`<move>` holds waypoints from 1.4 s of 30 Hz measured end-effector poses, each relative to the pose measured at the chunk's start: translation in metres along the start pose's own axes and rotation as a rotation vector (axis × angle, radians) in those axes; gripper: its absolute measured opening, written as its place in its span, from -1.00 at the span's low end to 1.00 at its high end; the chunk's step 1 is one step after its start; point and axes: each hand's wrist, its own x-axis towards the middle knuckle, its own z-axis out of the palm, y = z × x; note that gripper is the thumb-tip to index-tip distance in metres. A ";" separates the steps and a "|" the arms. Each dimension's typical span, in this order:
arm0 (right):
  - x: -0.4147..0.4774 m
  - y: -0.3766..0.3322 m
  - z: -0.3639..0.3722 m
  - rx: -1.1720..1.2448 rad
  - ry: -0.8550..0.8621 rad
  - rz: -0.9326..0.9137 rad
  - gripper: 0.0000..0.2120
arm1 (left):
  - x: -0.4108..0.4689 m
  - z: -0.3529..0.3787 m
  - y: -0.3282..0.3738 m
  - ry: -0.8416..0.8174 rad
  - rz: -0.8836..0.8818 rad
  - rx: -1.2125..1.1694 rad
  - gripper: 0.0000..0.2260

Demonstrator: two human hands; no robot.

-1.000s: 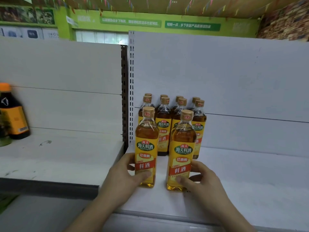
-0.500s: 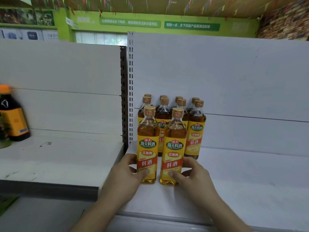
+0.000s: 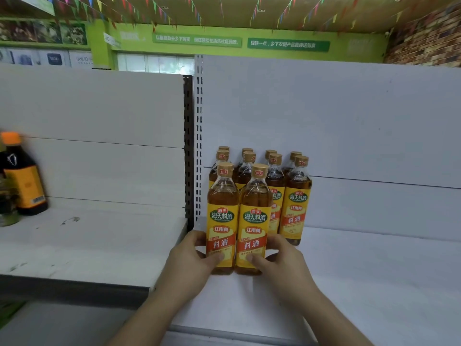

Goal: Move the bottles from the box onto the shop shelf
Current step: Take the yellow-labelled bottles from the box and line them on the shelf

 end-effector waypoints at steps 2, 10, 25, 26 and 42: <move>0.005 -0.001 0.003 -0.017 -0.004 -0.005 -0.67 | 0.004 -0.001 0.000 -0.004 -0.002 -0.002 -0.64; 0.029 -0.005 0.012 -0.090 -0.003 -0.003 -0.65 | 0.029 -0.001 0.001 0.006 -0.002 0.082 -0.66; 0.049 -0.007 0.016 -0.153 0.000 0.035 -0.64 | 0.053 0.006 0.000 0.002 0.005 0.137 -0.64; 0.050 -0.007 0.017 -0.153 -0.001 0.035 -0.64 | 0.054 0.006 0.000 0.002 0.006 0.139 -0.65; 0.055 -0.009 0.023 -0.177 0.016 0.062 -0.64 | 0.072 0.008 -0.012 -0.026 0.048 0.165 -0.69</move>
